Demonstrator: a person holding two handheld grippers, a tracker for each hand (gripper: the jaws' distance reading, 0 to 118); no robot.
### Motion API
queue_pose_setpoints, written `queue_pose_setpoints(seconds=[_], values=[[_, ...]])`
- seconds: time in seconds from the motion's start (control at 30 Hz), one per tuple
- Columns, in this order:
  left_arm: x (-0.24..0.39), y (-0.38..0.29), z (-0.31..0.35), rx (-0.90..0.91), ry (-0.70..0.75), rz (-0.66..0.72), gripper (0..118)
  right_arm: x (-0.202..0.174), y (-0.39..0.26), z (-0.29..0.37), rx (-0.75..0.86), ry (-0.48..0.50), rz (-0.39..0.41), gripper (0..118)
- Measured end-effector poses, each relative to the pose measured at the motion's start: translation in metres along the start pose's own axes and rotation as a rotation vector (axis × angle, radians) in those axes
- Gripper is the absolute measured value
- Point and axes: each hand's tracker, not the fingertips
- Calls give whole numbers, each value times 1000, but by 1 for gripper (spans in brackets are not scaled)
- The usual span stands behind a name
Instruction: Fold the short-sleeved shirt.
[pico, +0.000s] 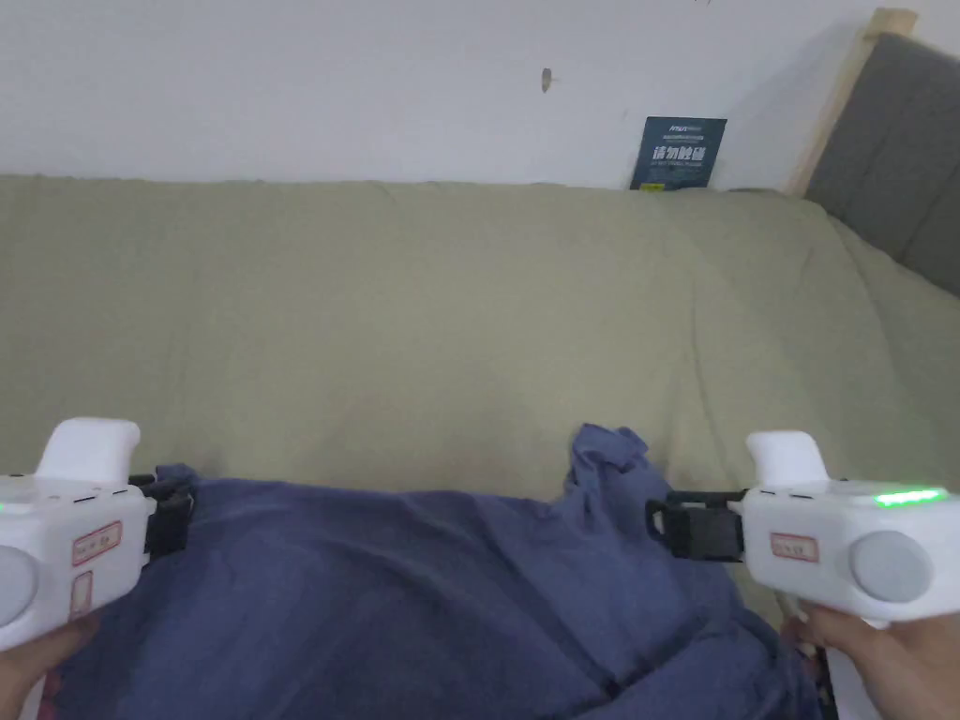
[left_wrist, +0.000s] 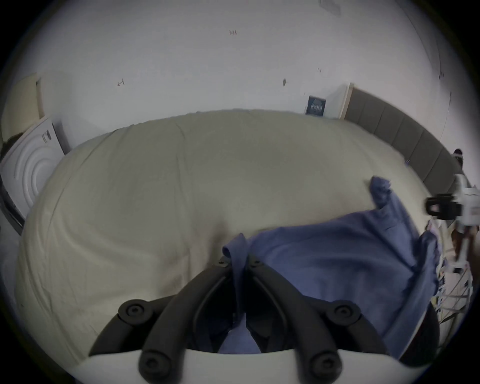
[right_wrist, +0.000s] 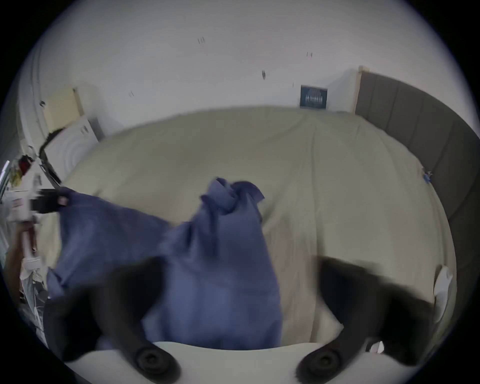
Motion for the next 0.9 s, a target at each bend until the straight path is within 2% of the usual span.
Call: queue_pose_setpoints(seconds=[0.03,0.07,0.1,0.13,0.2,0.3,0.33,0.37,0.4,0.43,0.57,0.63,0.7,0.8,0.9], values=[[4,0,6,-4,-3,-1,7,3,4,-18,-58,-21,24,117],[9,0,11,-6,-13,3,7,9,10,-30,-82,-6,41,115],[13,0,16,-5,-13,7,7,12,12,-42,-123,-62,58,115],[7,1,14,0,-16,12,7,15,14,-52,-146,-72,75,115],[10,3,14,-6,-21,13,7,10,6,-81,-215,-89,51,114],[0,5,6,-30,-22,26,7,4,7,-74,-208,-80,34,80],[0,5,4,-33,-15,34,7,3,10,-64,-154,-56,46,22],[-2,6,3,-33,-16,46,7,3,13,-57,-133,-29,55,2],[-8,5,0,-46,-29,64,7,0,16,-51,-119,-21,85,2],[-8,5,-1,-46,-16,70,7,-3,18,-41,-80,-39,90,2],[-12,2,16,-29,-13,107,7,-9,19,19,83,1,135,2],[-10,-2,35,-2,-5,126,7,-10,16,53,133,47,122,2],[-8,-10,65,40,-13,137,7,-20,6,98,206,57,167,2],[-3,-33,123,123,-20,177,7,-30,-25,164,283,87,193,2],[3,-76,176,139,-36,191,7,-37,-73,215,306,144,166,2]])
